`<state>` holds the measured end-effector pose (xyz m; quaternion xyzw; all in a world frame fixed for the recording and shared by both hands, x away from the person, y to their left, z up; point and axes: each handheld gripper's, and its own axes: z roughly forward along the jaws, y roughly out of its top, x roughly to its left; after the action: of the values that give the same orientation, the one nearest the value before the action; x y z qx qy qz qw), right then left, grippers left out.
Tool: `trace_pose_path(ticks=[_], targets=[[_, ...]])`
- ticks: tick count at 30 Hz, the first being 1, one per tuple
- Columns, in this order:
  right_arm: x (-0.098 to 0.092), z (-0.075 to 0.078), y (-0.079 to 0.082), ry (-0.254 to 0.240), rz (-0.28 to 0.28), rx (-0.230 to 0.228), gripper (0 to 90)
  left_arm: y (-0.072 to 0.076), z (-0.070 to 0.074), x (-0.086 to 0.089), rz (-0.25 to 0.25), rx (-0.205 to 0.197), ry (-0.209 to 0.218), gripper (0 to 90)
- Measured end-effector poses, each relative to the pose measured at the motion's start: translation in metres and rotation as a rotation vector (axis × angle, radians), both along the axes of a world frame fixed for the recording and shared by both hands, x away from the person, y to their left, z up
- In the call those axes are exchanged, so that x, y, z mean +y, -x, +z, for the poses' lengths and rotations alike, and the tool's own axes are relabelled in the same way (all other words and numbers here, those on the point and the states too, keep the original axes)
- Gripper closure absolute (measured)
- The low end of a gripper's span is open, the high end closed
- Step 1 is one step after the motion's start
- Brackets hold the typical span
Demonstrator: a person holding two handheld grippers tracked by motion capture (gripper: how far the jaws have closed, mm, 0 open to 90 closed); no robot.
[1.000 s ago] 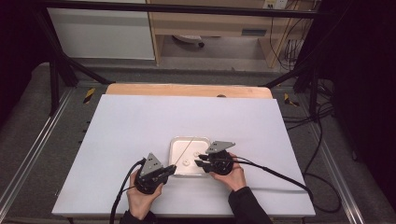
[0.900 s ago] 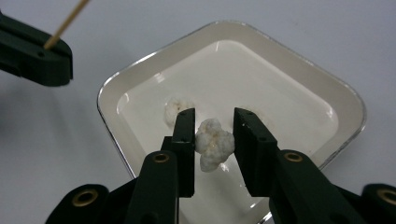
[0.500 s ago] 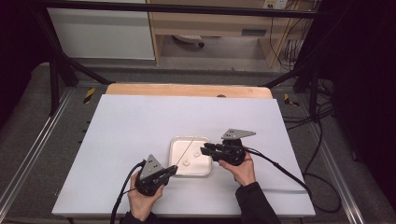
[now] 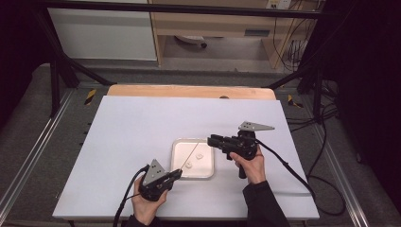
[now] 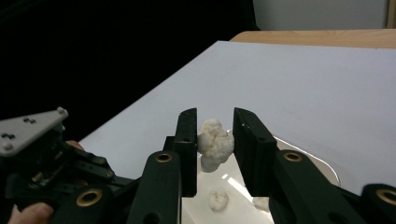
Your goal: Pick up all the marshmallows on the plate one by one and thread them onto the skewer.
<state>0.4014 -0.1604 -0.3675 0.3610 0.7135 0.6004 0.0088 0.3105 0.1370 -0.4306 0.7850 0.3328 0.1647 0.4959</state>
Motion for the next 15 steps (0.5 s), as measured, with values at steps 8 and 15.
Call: trace_pose_path(ticks=[8,15], targets=[[0.0019,0.0045,-0.0062,-0.064,0.024,0.038,72.1,0.0014,-0.0004,-0.0032,-0.012,-0.010,0.004,88.4],[0.0063,0.0050,-0.0100,-0.099,0.053,0.072,72.1,0.0023,-0.0002,-0.0049,-0.019,-0.018,0.008,88.5]])
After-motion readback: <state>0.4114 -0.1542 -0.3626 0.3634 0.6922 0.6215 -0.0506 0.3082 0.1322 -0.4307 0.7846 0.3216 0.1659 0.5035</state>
